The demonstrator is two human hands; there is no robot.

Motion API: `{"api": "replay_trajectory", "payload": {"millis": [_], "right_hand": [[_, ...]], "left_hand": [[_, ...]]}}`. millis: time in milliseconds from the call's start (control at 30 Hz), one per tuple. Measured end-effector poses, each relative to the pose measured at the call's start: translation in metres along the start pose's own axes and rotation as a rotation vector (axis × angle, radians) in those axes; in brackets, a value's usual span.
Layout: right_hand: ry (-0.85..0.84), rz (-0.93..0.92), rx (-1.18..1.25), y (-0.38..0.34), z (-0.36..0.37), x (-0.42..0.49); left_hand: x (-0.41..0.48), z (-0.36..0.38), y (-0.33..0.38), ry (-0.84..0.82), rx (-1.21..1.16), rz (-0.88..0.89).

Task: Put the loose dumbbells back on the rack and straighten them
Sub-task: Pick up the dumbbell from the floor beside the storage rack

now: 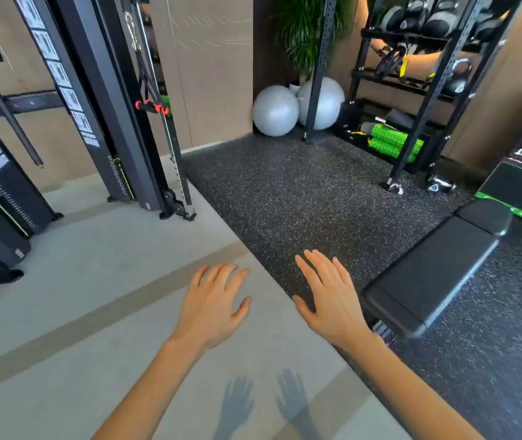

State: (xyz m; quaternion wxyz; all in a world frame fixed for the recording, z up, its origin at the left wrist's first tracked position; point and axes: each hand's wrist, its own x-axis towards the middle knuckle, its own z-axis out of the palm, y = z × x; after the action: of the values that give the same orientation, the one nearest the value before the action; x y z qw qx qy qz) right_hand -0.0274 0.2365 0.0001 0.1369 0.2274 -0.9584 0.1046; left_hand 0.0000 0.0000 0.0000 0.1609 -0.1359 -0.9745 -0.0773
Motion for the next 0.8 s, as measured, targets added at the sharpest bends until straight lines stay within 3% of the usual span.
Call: {"api": "replay_trajectory", "payload": {"millis": [200, 567, 800], "right_hand": [[-0.159, 0.038, -0.09, 0.019, 0.004, -0.016], [-0.101, 0.028, -0.037, 0.057, 0.015, 0.009], [-0.152, 0.07, 0.014, 0.118, 0.05, 0.049]], "left_hand": [[0.002, 0.014, 0.01, -0.077, -0.02, 0.046], [0.047, 0.047, 0.014, -0.06, -0.108, 0.082], [0.131, 0.1, 0.017, -0.153, -0.135, 0.135]]}}
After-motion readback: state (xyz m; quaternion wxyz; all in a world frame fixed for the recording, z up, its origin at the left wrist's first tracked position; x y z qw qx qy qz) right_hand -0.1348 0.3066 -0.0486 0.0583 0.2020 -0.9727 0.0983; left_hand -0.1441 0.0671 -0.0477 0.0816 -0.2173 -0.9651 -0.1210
